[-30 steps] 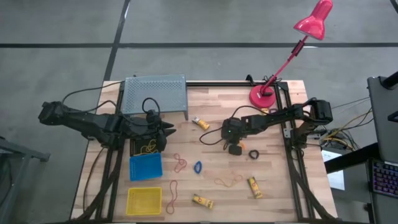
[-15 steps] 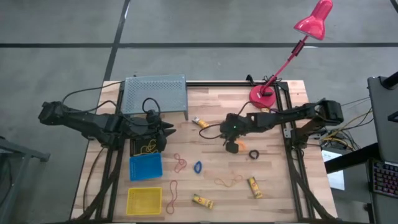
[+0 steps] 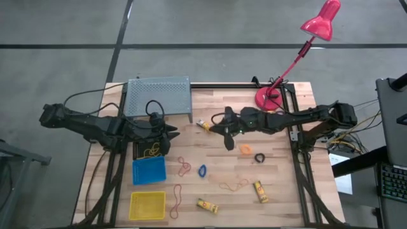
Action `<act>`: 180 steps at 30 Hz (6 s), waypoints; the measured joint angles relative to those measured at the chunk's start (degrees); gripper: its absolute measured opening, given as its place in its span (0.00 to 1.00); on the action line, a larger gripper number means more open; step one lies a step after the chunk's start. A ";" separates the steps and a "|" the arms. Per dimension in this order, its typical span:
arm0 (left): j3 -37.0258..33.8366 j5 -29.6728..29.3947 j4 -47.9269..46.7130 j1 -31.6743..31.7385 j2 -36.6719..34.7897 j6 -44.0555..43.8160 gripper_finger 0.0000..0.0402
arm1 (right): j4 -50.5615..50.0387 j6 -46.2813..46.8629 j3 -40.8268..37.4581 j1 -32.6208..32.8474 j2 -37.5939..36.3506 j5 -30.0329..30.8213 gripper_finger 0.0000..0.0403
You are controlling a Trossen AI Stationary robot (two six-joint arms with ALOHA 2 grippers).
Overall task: Pick & Place Office Desk Supplies
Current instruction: Put the yellow rubber band in the black bin
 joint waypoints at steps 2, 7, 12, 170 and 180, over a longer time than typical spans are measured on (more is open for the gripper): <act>0.00 0.00 0.00 0.00 0.00 0.00 0.33 | 2.06 2.30 0.00 0.04 0.15 3.15 0.02; 0.00 3.52 -0.15 0.03 -0.57 -0.11 0.33 | 4.01 3.82 0.00 0.17 0.17 5.73 0.02; 0.08 17.64 -3.68 -0.04 -4.37 1.80 0.33 | 5.33 3.55 0.02 1.12 0.08 5.11 0.02; 0.00 8.14 7.60 1.05 -3.30 -32.13 0.00 | -22.43 -4.87 37.83 7.28 20.87 2.06 0.02; 0.00 8.04 7.58 1.05 -3.30 -32.13 0.00 | -23.25 -6.55 37.83 7.42 20.89 -4.19 0.14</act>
